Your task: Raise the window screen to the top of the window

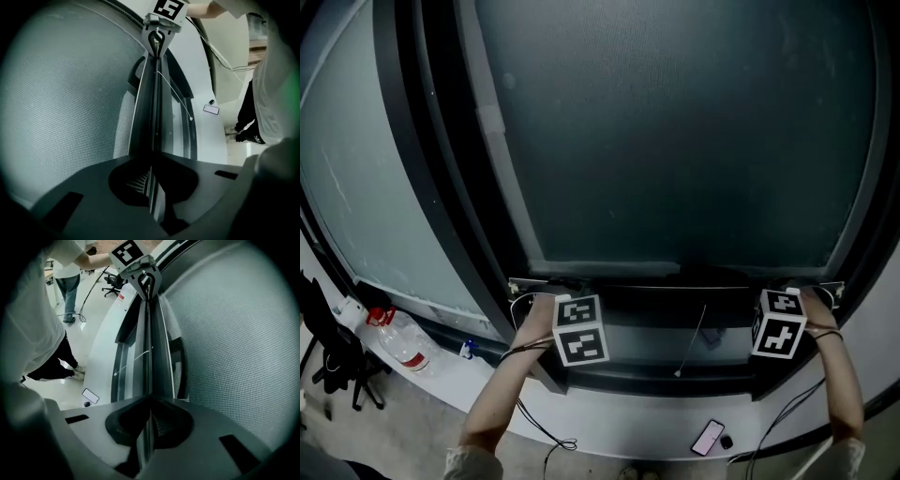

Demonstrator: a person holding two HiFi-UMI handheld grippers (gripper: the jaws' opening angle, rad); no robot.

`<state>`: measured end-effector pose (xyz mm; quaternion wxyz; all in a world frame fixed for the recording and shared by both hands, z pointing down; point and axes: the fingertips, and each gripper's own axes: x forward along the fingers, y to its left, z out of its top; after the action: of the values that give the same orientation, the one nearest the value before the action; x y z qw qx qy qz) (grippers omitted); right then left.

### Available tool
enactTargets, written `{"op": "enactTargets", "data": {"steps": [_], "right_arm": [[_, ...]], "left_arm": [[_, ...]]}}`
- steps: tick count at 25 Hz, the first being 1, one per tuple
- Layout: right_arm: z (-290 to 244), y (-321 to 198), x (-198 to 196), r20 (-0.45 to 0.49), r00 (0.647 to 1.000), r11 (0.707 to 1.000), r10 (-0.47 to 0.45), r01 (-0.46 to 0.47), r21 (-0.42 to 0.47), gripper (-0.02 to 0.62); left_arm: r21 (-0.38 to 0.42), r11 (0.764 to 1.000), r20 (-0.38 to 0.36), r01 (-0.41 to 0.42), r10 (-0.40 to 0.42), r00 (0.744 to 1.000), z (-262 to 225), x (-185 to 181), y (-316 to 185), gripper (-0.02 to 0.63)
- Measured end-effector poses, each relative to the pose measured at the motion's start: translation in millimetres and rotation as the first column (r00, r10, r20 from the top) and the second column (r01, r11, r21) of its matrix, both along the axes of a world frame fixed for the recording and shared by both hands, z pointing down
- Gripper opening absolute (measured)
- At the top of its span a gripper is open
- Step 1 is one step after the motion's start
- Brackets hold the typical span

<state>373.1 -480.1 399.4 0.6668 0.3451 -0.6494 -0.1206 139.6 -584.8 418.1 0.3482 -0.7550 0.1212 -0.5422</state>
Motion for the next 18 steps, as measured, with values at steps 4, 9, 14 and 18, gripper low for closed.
{"op": "enactTargets", "data": {"steps": [4,9,14,18], "right_arm": [[-27.3,-0.9,1.1,-0.023,1.0,0.998,0.0,0.002,0.055,0.018],[-42.9,0.0,-0.8,-0.056,0.998,0.994,-0.005,0.011,0.108,0.018],[-106.3,-5.8,3.5,-0.081,0.997,0.973,-0.002,0.021,0.231,0.018],[-167.4,-13.8,6.5,-0.118,0.993,0.943,0.006,0.034,0.332,0.018]], "left_arm": [[0.035,0.999,-0.02,0.005,-0.004,1.0,-27.9,-0.3,0.2,0.018],[0.118,0.993,-0.036,0.01,-0.006,0.999,-46.1,-0.1,-0.5,0.018],[0.224,0.974,-0.094,0.031,-0.01,0.995,-111.4,-0.2,-7.2,0.02],[0.343,0.938,-0.12,0.053,-0.012,0.993,-174.6,2.0,-14.8,0.018]]}}
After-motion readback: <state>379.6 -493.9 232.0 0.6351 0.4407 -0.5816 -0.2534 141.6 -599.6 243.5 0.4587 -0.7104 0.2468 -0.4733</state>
